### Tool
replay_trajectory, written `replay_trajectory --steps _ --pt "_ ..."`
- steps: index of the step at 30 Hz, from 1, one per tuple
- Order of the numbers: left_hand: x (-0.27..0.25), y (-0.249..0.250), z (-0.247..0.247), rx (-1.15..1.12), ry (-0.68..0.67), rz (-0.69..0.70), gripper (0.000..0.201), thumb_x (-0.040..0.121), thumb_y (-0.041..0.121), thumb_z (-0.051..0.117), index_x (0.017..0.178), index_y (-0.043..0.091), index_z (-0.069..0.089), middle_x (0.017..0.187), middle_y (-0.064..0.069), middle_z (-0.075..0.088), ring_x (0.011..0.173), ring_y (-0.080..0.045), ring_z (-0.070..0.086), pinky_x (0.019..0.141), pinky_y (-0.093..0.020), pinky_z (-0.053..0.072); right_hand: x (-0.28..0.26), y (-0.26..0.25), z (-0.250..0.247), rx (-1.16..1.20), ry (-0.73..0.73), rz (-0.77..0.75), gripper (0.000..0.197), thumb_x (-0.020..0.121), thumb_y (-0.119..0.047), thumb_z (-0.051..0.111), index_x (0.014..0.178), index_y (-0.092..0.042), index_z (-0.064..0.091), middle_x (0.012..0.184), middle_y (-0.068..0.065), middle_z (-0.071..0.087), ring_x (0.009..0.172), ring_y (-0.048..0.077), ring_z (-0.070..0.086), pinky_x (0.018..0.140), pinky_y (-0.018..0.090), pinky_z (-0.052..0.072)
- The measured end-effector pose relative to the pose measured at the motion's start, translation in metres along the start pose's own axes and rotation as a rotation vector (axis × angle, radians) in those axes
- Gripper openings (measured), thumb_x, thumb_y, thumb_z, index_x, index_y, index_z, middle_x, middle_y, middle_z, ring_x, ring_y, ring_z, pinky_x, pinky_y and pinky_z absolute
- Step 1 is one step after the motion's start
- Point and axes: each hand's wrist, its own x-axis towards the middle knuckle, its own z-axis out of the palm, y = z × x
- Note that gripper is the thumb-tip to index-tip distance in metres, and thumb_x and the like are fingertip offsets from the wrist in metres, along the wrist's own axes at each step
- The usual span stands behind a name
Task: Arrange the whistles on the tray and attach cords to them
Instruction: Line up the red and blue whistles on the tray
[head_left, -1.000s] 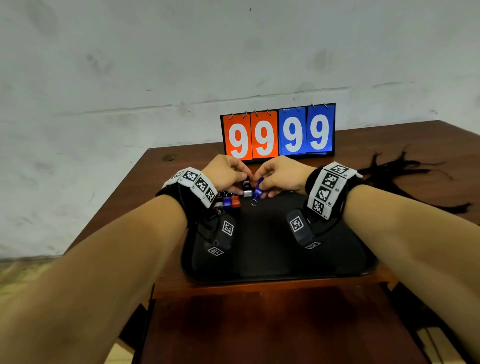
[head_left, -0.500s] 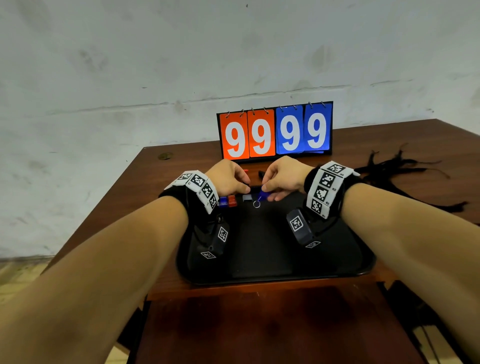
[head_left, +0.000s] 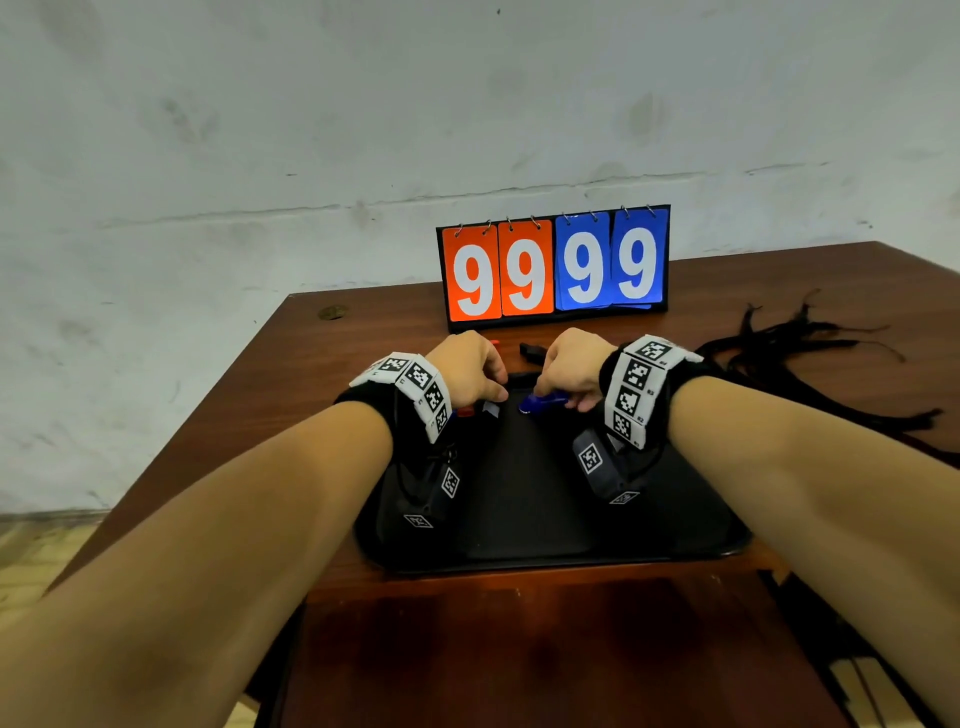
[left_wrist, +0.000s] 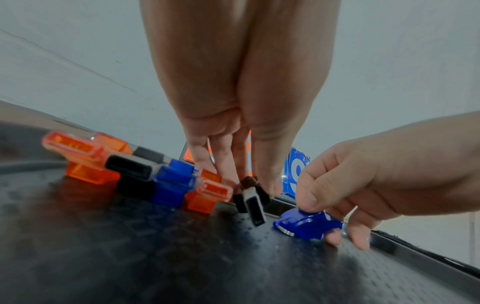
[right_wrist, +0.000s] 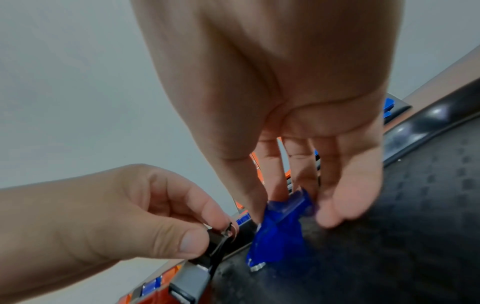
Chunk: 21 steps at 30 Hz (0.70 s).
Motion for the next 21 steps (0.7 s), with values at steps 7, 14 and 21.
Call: replay_trajectory --steps 7,14,21 --pt "-0.002 -0.001 0.000 0.041 0.002 -0.012 0.020 0.081 0.024 0.077 0.100 0.016 0.073 0.101 0.004 0.069 0.091 -0.012 0.063 0.081 -0.024 0.050 -0.002 -0.002 0.002 -0.029 -0.012 0.029 0.031 0.085 -0.024 0.073 0.107 -0.004 0.065 0.083 0.011 0.067 0.051 0.015 0.057 0.035 0.018 0.040" --pt "-0.004 -0.001 -0.002 0.068 0.025 -0.007 0.022 0.083 0.023 0.075 0.102 0.013 0.073 0.104 0.003 0.068 0.092 -0.011 0.061 0.084 -0.024 0.048 0.000 -0.003 -0.002 0.272 0.070 -0.056 0.027 0.091 -0.021 0.067 0.113 -0.008 0.060 0.099 0.017 0.068 0.068 0.020 0.068 0.060 0.028 0.056" --pt "-0.006 -0.001 0.001 0.075 0.049 -0.024 0.019 0.085 0.024 0.073 0.101 0.014 0.074 0.105 0.002 0.068 0.089 -0.010 0.059 0.079 -0.023 0.045 0.002 -0.004 0.007 0.233 -0.102 0.091 0.027 0.091 -0.012 0.065 0.113 0.003 0.060 0.087 0.023 0.072 0.079 0.034 0.075 0.078 0.043 0.061"
